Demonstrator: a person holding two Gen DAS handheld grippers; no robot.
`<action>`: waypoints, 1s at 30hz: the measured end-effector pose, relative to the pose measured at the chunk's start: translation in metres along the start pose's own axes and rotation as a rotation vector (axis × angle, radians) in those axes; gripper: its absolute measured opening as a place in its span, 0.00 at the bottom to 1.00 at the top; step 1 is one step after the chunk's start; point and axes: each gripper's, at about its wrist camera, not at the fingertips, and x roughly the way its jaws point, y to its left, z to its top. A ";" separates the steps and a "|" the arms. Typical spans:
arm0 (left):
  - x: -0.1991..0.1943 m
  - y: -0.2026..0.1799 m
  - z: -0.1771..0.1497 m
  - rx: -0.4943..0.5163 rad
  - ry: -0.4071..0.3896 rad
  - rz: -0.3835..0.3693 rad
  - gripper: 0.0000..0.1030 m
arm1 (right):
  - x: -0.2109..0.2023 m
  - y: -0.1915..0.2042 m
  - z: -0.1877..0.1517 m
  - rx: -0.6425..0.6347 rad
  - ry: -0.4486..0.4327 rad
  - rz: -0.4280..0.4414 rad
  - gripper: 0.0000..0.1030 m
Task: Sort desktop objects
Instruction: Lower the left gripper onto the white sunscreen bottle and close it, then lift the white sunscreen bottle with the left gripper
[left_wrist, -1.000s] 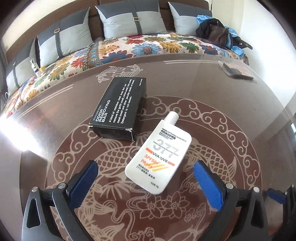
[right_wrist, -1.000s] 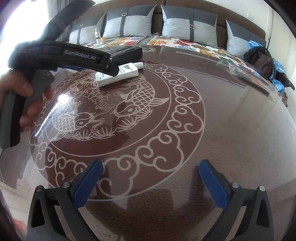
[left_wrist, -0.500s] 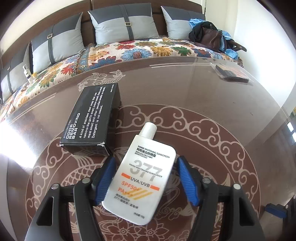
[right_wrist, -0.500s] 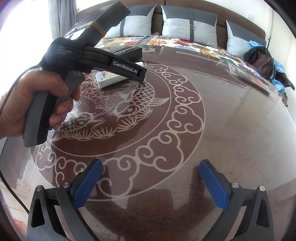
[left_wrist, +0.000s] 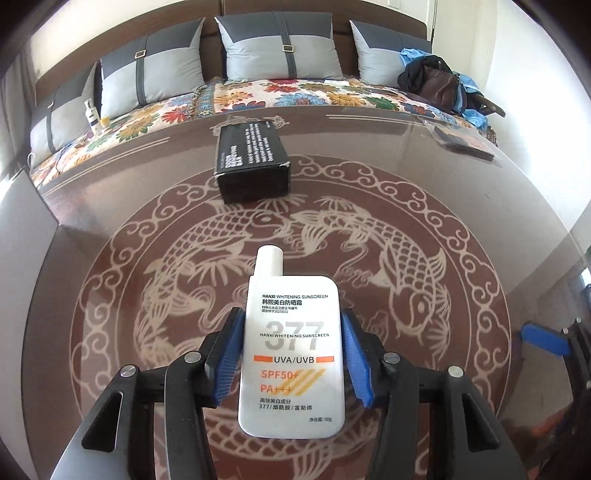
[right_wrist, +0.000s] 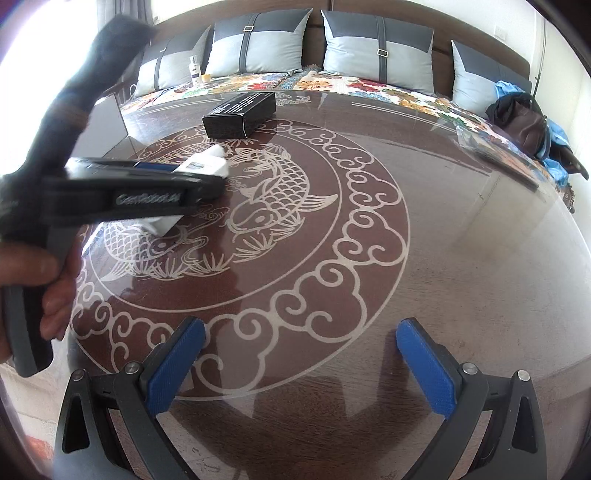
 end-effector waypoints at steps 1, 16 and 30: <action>-0.007 0.008 -0.009 -0.018 0.002 0.009 0.49 | 0.000 0.000 0.000 0.000 0.000 0.000 1.00; -0.033 0.074 -0.060 -0.219 -0.024 0.181 0.87 | -0.001 0.000 0.000 0.000 0.000 0.000 1.00; -0.028 0.075 -0.061 -0.227 -0.006 0.182 1.00 | 0.000 0.000 0.000 0.000 0.000 0.000 1.00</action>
